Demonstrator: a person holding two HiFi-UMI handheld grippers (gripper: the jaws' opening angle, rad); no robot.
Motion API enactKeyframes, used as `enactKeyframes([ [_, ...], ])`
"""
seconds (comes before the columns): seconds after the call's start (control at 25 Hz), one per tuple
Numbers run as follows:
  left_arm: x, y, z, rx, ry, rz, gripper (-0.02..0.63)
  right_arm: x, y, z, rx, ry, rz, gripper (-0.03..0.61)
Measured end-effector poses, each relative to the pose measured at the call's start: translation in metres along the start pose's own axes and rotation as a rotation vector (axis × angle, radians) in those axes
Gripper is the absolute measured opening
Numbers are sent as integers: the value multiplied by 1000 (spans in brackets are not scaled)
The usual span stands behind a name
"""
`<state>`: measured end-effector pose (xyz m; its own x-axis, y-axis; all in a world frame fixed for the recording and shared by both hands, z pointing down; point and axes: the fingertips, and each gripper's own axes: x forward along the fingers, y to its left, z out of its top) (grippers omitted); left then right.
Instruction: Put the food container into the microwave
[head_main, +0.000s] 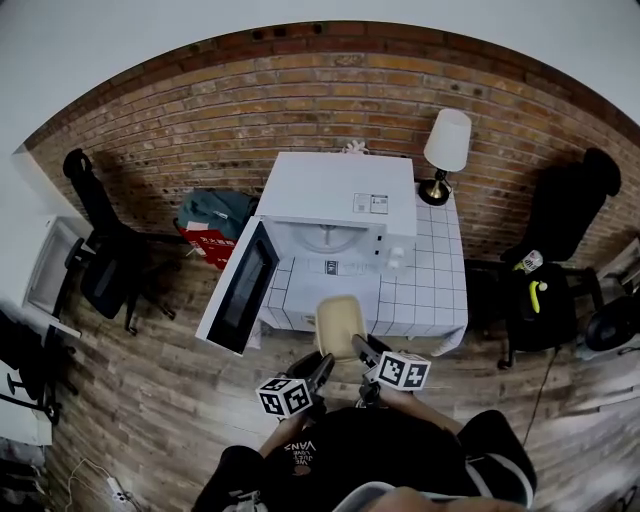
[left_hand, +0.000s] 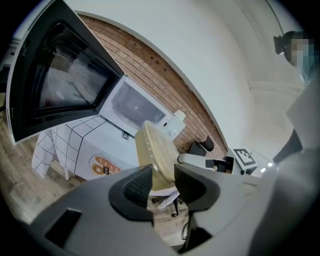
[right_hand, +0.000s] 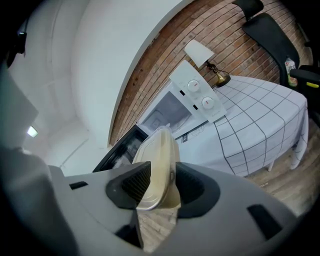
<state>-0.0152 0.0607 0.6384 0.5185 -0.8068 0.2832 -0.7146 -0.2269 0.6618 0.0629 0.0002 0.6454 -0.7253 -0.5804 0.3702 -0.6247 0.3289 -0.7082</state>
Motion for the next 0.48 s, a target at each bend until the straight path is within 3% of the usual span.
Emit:
enactKeyframes([
  [0.48,33,-10,-9,-33,-45,50,143,-2,-33,17,2,26,19,144],
])
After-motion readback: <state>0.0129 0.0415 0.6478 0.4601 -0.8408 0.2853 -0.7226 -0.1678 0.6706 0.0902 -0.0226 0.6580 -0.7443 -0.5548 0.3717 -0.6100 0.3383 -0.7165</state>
